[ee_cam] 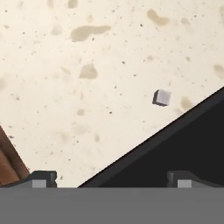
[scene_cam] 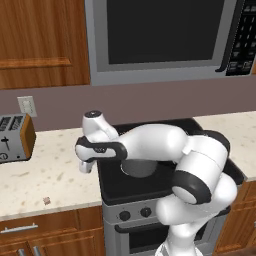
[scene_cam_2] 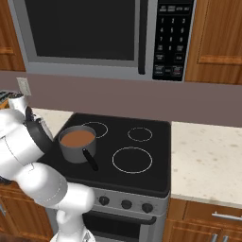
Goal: Pick up the sugar cube(s) and place them in the saucepan with hot chocolate.
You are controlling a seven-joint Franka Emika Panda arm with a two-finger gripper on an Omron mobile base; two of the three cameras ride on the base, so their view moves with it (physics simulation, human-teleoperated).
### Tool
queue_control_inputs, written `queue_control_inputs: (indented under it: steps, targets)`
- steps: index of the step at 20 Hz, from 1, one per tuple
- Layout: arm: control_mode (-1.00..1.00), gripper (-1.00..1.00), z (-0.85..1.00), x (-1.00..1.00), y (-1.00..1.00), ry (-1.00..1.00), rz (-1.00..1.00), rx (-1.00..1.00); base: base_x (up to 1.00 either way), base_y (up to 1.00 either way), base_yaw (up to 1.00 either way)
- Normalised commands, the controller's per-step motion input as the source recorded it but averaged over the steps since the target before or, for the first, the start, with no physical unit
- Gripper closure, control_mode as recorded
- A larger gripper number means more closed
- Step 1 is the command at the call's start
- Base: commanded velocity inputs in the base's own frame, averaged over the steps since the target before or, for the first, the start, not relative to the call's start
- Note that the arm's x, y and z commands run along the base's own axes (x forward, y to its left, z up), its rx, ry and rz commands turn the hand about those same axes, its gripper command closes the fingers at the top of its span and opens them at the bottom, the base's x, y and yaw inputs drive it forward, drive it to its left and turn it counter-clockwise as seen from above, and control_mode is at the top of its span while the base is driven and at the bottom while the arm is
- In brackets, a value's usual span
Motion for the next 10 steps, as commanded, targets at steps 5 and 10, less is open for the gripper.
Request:
queue_control_inputs:
  steps: [5,10]
  targets:
    - [-1.0,-1.0,-0.29,0.0,0.0,-0.02,-0.09,0.18,0.0,0.0,0.0]
    - [-1.0,-1.0,-0.08,0.02,0.0,0.0,-0.05,0.06,0.0,0.0,0.0]
